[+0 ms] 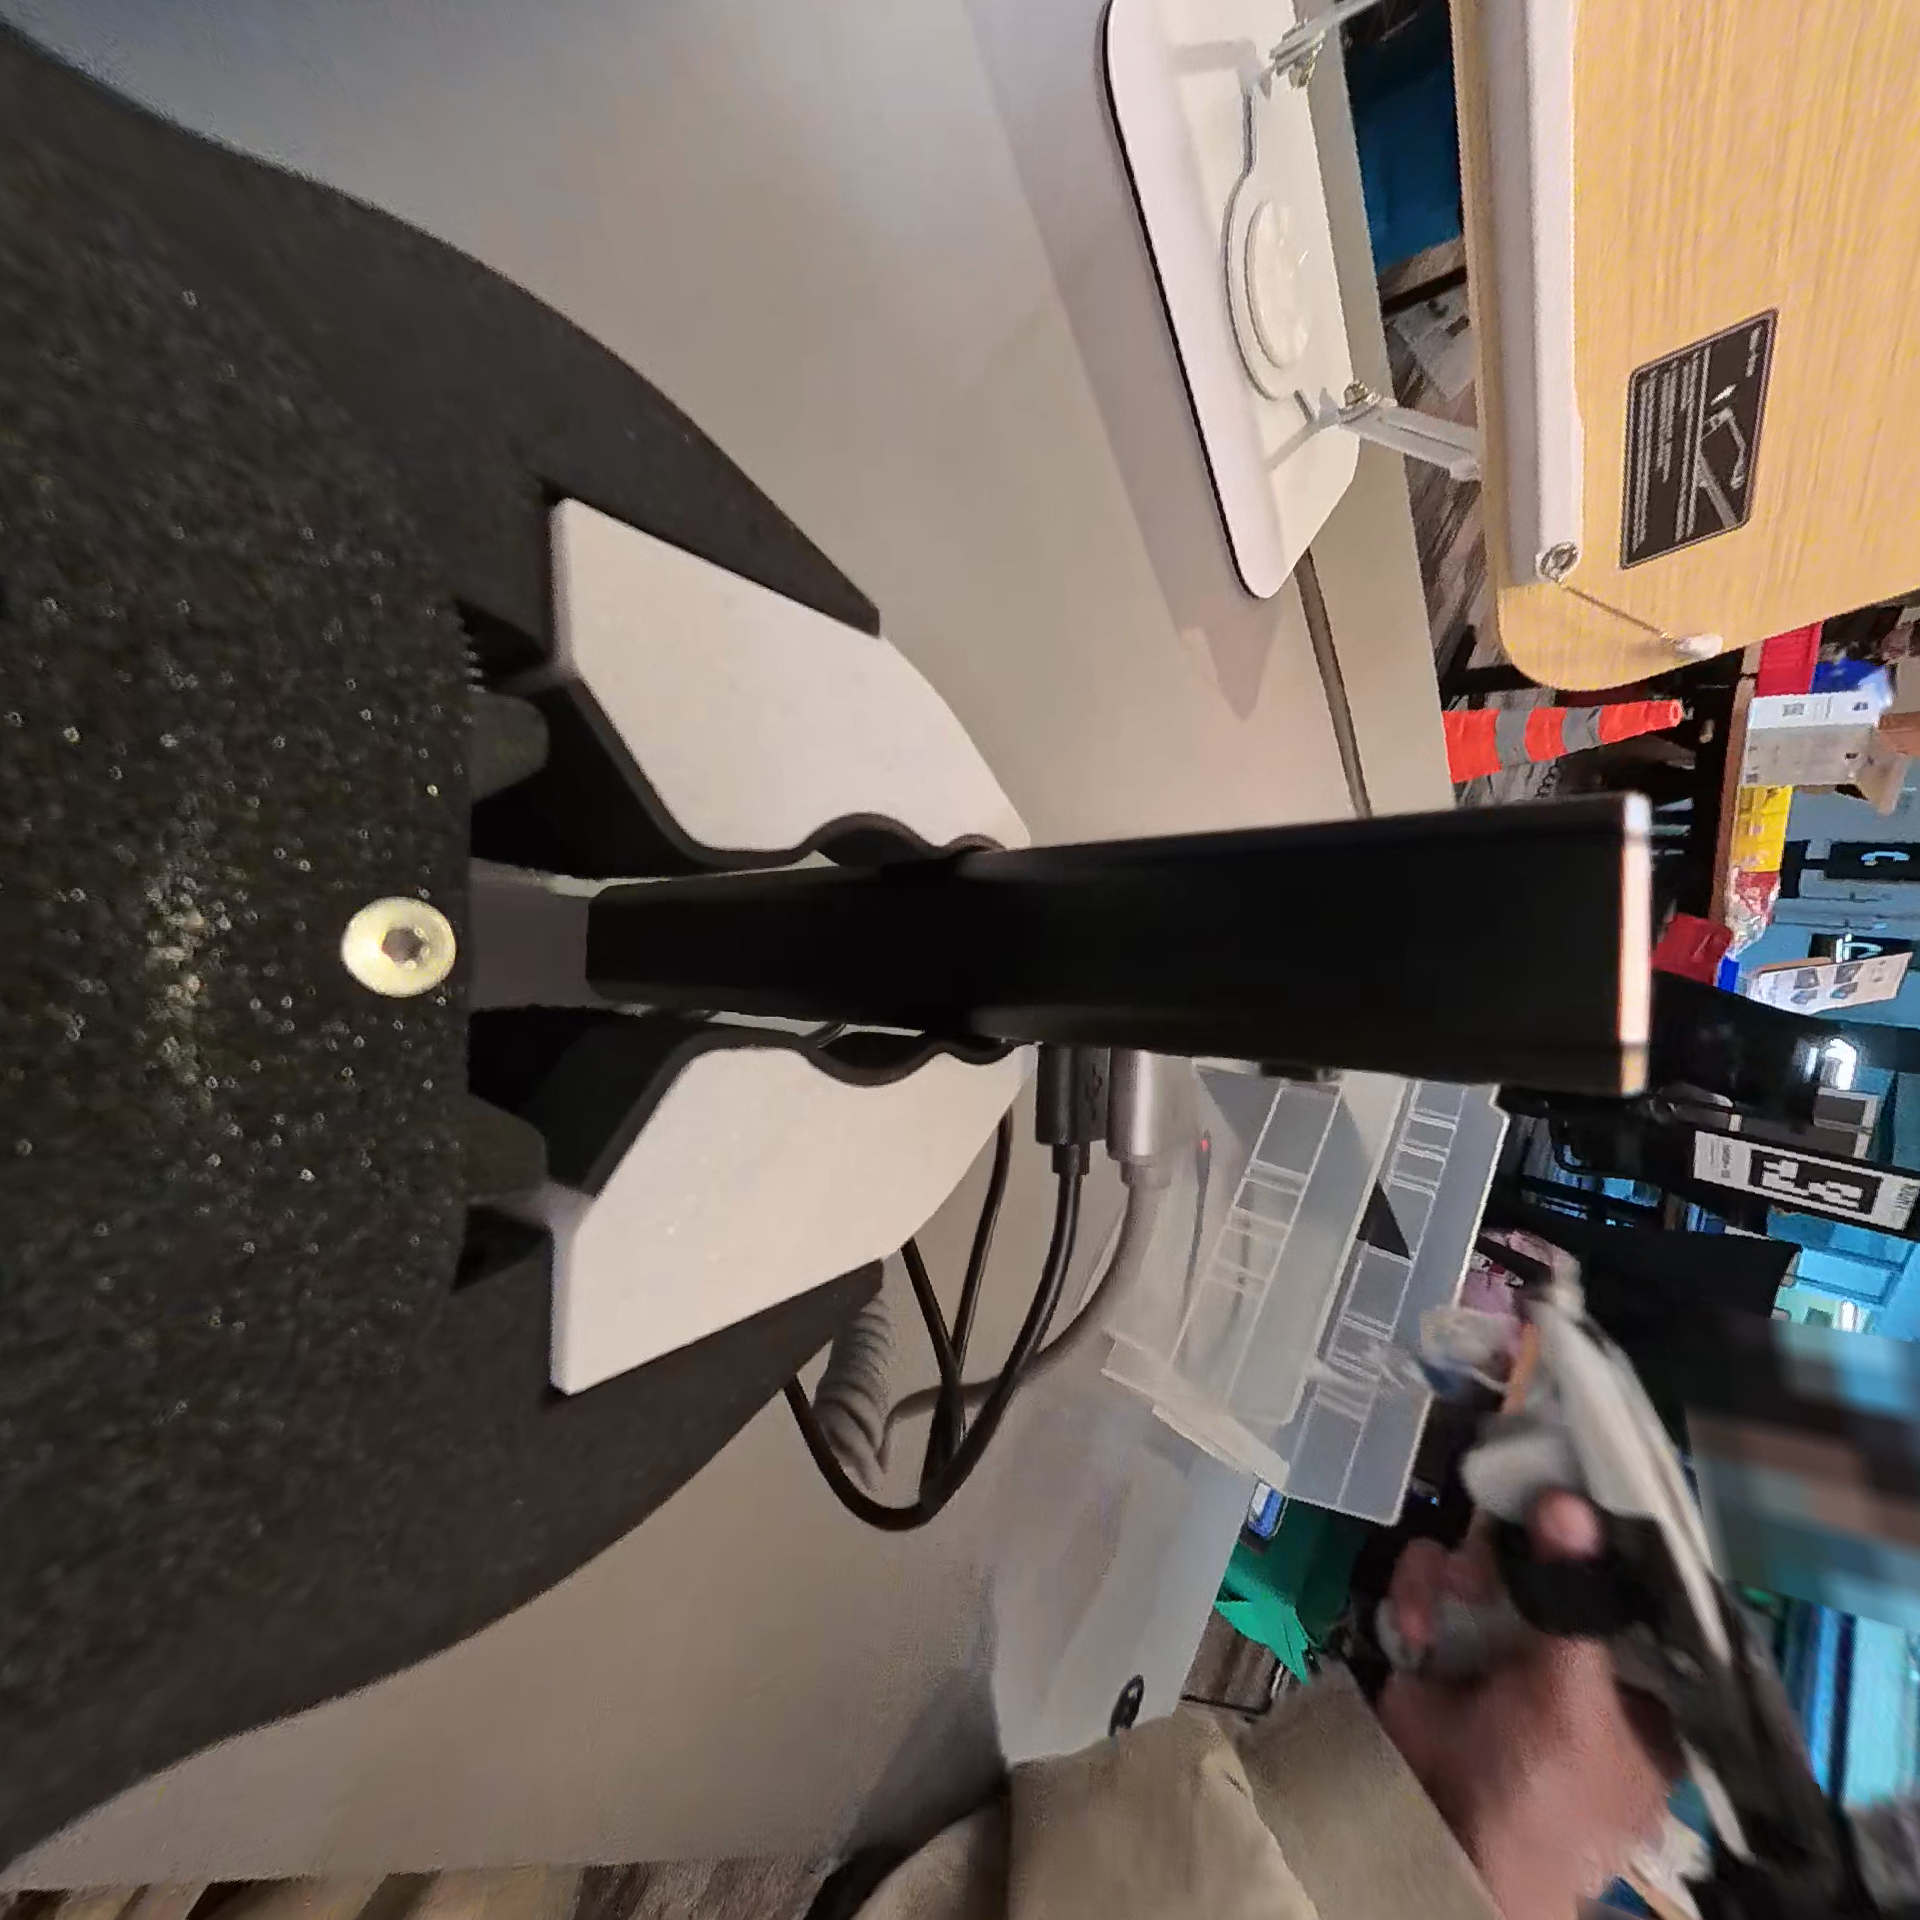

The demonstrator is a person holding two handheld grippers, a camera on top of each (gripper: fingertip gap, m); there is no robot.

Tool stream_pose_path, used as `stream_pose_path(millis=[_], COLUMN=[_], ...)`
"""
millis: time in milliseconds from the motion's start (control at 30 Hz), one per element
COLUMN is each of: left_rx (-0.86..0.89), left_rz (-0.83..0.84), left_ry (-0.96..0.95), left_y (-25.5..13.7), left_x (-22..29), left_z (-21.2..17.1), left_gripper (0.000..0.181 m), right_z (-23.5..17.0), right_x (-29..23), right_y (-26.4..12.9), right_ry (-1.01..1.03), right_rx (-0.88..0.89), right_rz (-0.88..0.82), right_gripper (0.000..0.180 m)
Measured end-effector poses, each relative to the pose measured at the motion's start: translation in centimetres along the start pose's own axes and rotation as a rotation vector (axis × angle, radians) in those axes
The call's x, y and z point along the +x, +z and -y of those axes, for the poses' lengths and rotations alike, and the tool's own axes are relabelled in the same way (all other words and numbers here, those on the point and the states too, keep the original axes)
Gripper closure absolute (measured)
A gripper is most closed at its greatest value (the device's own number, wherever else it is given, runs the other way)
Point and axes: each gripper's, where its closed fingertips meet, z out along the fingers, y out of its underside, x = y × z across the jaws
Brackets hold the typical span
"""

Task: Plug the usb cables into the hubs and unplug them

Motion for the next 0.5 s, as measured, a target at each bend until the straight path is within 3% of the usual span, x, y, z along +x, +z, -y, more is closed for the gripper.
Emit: stream_pose_path(millis=[67, 133, 200, 233, 333, 400, 500], left_rx=[-0.020, -0.049, -0.066, -0.070, -0.066, -0.049, -0.012], left_rz=[-0.004, -0.008, -0.006, 0.002, 0.037, 0.065, 0.127], left_ry=[-0.016, -0.049, -0.074, -0.088, -0.135, -0.134, -0.133], left_y=[0.4, 0.8, 1.1, 1.1, 0.9, 0.6, 0.2], left_x=[0.1, -0.1, -0.5, -0.8, -1.7, -2.1, -2.8], left_z=[-0.5, -1.1, -1.5, -1.6, -1.6, -1.2, -0.3], left_gripper=[0.153, 0.153, 0.153, 0.153, 0.153, 0.153, 0.153], right_z=[-4.0, -5.2, -6.0, -5.6, -0.5, 3.8, 6.4], right_x=[0.3, 1.1, 1.4, 1.2, 0.1, -5.0, -17.0], right_y=[1.8, 3.2, 4.1, 4.1, 1.8, 1.0, 3.2], right_ry=[0.062, 0.124, 0.172, 0.175, 0.059, -0.052, -0.106], right_rx=[-0.145, -0.145, -0.168, -0.161, -0.023, 0.079, 0.201], right_rz=[0.038, 0.023, 0.019, 0.017, -0.099, -0.053, 0.192], right_gripper=[0.165, 0.165, 0.144, 0.135, 0.133, 0.134, 0.133])
